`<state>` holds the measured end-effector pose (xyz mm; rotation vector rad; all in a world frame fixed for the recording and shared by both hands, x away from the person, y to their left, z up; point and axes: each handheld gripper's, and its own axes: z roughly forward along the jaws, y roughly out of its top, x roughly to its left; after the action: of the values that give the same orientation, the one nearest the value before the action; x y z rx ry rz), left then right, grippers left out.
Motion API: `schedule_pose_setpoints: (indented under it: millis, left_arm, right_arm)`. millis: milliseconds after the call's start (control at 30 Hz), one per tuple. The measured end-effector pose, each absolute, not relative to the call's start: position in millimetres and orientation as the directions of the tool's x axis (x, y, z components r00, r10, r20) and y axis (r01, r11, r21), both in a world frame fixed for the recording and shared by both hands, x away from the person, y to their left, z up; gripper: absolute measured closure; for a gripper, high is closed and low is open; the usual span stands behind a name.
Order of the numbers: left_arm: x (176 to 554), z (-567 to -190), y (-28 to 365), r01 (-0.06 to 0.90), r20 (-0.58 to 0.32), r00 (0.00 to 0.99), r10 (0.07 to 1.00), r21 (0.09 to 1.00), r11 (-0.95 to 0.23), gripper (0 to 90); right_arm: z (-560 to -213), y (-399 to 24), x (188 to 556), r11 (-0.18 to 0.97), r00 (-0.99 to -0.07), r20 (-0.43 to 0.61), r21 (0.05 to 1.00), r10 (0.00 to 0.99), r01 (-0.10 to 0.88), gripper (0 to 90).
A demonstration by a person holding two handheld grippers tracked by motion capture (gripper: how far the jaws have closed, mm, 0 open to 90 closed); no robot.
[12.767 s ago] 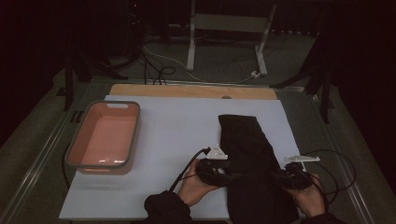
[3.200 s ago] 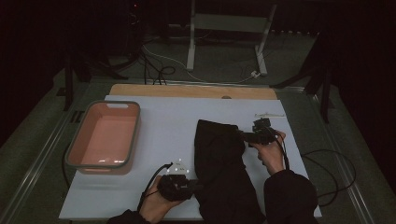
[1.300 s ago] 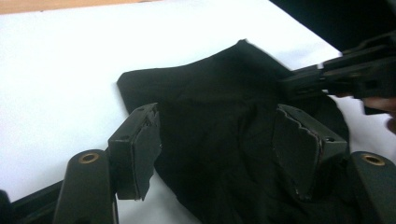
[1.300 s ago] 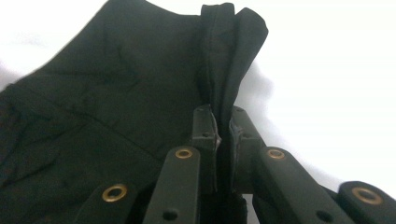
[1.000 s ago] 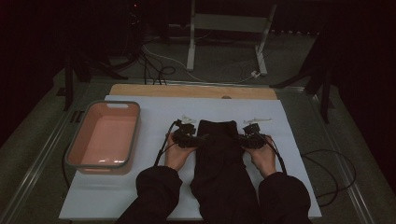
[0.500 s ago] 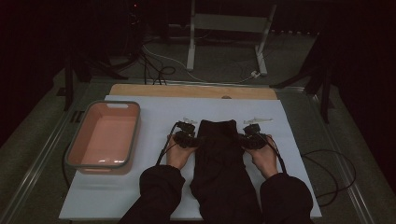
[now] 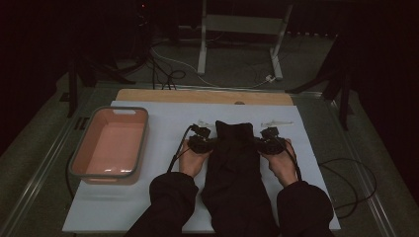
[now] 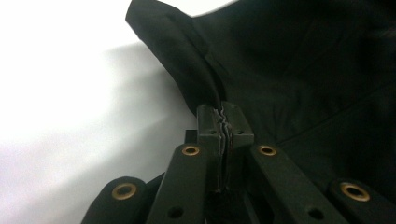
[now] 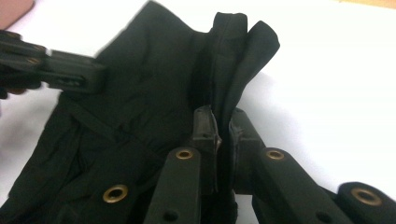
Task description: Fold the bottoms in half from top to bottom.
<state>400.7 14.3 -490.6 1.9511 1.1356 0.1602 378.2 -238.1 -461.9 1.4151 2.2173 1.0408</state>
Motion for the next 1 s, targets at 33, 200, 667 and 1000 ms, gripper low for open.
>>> schedule_pose_setpoints:
  millis: [33, 200, 667, 1000]
  left_arm:
    - [400.8, -486.6, 14.3, 0.648, -0.286, 0.582, 0.761, 0.729, -0.222, 88.8]
    - [399.9, -470.8, 13.8, 0.624, -0.294, 0.590, 0.752, 0.758, -0.193, 88.9]
    - [408.4, -441.7, 26.9, 0.581, -0.282, 0.581, 0.763, 0.801, -0.146, 89.1]
    - [419.4, -424.3, 24.4, 0.554, -0.274, 0.573, 0.773, 0.824, -0.119, 89.1]
  right_arm:
    - [-460.3, -238.5, 378.6, 0.245, -0.459, 0.116, 0.719, 0.881, 0.650, 83.9]
    - [-453.0, -236.2, 381.7, 0.258, -0.461, 0.101, 0.713, 0.882, 0.651, 84.0]
    - [-440.7, -246.6, 407.1, 0.254, -0.456, 0.089, 0.728, 0.885, 0.636, 84.0]
    - [-429.7, -252.4, 417.6, 0.204, -0.430, 0.097, 0.772, 0.898, 0.602, 83.9]
